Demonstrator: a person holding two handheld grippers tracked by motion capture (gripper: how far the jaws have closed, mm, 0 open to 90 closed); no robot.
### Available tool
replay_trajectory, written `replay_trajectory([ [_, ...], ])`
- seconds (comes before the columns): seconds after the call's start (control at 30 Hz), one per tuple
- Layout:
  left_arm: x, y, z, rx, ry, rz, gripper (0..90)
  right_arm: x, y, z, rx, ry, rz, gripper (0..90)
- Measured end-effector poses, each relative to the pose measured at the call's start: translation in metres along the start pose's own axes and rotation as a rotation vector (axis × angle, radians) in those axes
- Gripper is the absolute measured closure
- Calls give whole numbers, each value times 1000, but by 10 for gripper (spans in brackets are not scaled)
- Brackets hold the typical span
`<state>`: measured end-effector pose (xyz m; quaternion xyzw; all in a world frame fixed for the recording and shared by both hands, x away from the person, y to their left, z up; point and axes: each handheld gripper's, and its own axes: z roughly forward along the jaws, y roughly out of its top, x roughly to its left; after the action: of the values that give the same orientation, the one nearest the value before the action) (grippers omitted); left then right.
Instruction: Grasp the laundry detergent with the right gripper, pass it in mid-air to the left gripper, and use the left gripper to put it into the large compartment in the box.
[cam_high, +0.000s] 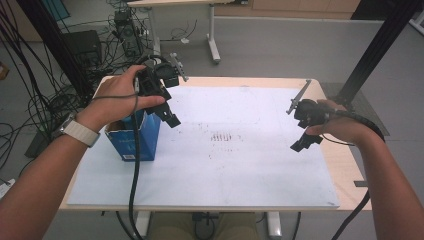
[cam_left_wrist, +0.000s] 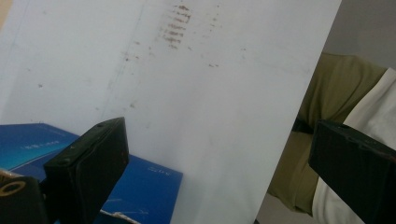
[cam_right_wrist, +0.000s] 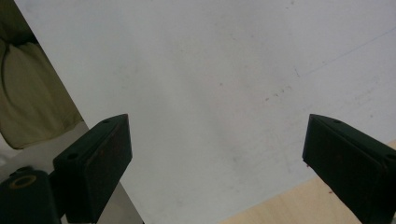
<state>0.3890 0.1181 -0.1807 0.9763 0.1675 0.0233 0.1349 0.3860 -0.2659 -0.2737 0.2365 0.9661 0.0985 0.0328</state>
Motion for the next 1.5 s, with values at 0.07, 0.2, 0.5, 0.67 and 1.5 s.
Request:
replay_trajectory([
  [0.07, -1, 1, 2, -5, -7, 13, 55, 0, 0, 0, -2, -1, 5, 80],
  [0.2, -6, 2, 10, -3, -22, 55, 55, 0, -1, 1, 0, 0, 8, 80],
  [0.5, -14, 6, 30, 18, -53, 114, 54, 1, 0, 3, -11, 1, 12, 79],
  [0.67, -20, 6, 39, 27, -52, 138, 53, 1, -1, 2, -12, -5, 14, 80],
  [1.5, -28, 2, 58, 45, -75, 162, 56, 2, 3, 0, -14, -12, 10, 80],
])
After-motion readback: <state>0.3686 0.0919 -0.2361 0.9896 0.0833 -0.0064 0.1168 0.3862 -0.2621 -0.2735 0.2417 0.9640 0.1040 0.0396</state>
